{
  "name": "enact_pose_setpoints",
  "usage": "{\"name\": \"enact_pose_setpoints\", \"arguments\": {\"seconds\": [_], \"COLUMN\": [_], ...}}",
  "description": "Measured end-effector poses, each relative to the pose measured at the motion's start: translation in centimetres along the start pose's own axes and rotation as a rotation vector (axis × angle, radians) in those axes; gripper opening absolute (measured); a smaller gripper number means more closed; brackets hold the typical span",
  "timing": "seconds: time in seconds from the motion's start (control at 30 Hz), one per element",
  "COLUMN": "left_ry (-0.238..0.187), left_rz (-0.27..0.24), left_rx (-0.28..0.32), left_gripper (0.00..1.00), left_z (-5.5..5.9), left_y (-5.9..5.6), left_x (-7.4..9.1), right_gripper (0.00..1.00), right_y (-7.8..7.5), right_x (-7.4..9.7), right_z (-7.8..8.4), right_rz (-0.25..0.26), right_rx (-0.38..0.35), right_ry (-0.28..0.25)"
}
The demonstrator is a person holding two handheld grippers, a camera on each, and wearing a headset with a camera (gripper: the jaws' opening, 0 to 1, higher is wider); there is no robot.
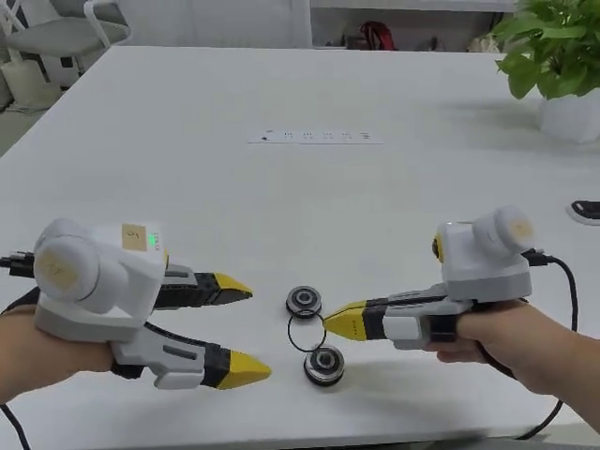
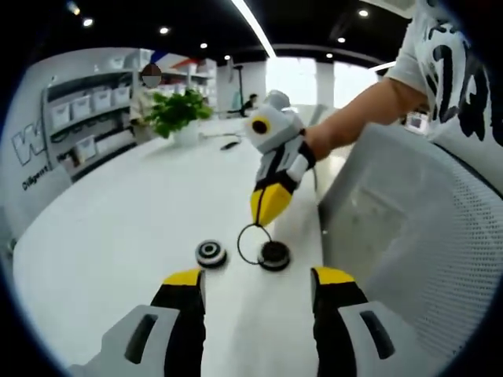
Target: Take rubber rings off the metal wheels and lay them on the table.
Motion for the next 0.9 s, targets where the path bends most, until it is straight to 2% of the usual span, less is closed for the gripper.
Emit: {"name": "enact_pose_setpoints", "arguments": {"seconds": [0.3,0.63,0.9], "left_ry": [0.003,0.006,0.011], "left_rz": [-0.008,-0.035,-0.042], "left_rx": [0.013,0.031,0.037], "left_gripper": [0.57,0.58,0.58], "left_z": [0.4,1.0,1.3], "left_y": [0.0,0.4,0.5], "left_x": [0.6,1.3,1.5], "right_gripper": [0.0,0.0,0.0], "right_y": [0.7,0.4,0.5], "right_x": [-1.5,-2.9,-4.3], "right_z": [-1.2,-1.0,-0.3], "right_rz": [-0.019,-0.023,-0.027], "right_rx": [0.039,0.067,0.101], "right_ry": [0.029,0.098,0.174]}}
Point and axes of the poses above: the centre of the closed fingertips' face, and the gripper's own axes: x roughly backward along the fingers, y roughly to its left, z roughly out of its underside, the point moved 8 cm from there along x, roughly backward along the fingers, and after that the axes turned 1 degree about -z, right-handed, at the moved point
